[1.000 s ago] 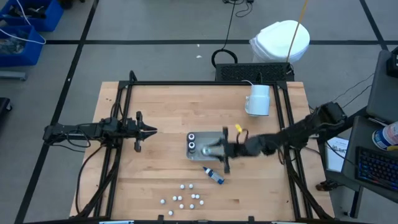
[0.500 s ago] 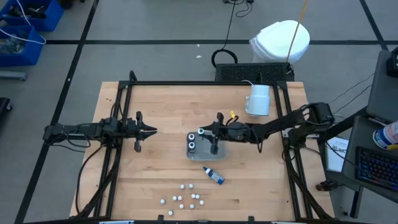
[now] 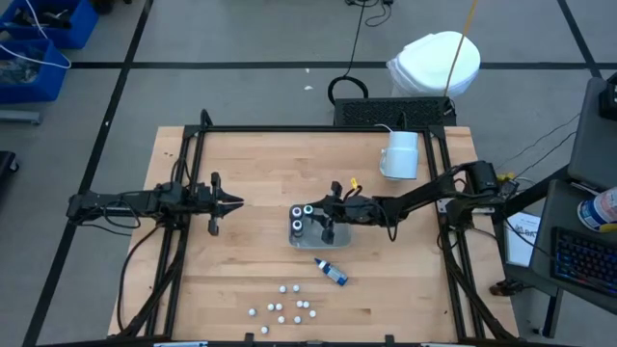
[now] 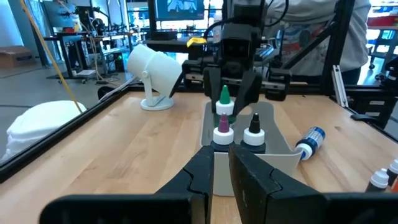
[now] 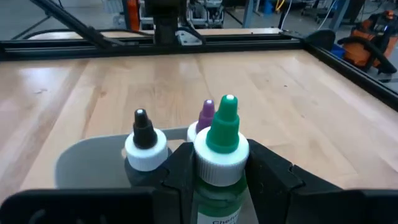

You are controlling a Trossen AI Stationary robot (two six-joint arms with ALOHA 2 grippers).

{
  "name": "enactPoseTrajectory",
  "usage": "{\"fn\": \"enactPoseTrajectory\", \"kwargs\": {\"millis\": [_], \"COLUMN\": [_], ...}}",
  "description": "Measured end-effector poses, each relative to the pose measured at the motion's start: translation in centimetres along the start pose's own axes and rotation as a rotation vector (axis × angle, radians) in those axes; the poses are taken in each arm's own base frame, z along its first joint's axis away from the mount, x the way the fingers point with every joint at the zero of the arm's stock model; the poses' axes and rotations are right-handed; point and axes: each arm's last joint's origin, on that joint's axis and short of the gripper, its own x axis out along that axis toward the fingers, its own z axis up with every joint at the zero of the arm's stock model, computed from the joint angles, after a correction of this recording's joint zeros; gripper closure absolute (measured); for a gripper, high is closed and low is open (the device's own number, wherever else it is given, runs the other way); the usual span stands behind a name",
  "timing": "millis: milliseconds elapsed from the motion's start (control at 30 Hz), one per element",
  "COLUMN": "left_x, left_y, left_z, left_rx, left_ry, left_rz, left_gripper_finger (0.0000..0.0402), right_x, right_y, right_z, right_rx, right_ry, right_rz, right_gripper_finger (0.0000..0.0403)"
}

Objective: Pick & Place food coloring
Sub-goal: Put the big green food coloring into the gray bin

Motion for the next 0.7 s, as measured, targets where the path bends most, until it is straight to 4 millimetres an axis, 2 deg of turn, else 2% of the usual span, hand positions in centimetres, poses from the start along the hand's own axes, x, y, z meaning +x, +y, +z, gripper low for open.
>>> {"fn": "enactPoseTrajectory", "kwargs": {"millis": [333,567,700], "left_x": [0.0,0.0,0.0], "left_y": [0.0,0.0,0.0], "left_z": [0.0,0.0,0.0], "left_rx": [-0.001,-0.001,-0.002], "left_ry": [0.0,0.0,-0.001], "left_rz": [0.0,0.0,-0.001], "left_gripper_finger": [0.0344,0.0344,0.0344], "right_x": [1.0,1.4,1.4], "right_y": [0.1,0.1,0.1], "right_z": [-2.0,-2.5,-2.5], "right_rx": [-0.007,0.014,0.016], "right_ry": [0.028,0.032,0.028], "right_rz": [-0.006,-0.011,-0.009], "right_gripper_finger": [0.0297,0.0296,0.027]}}
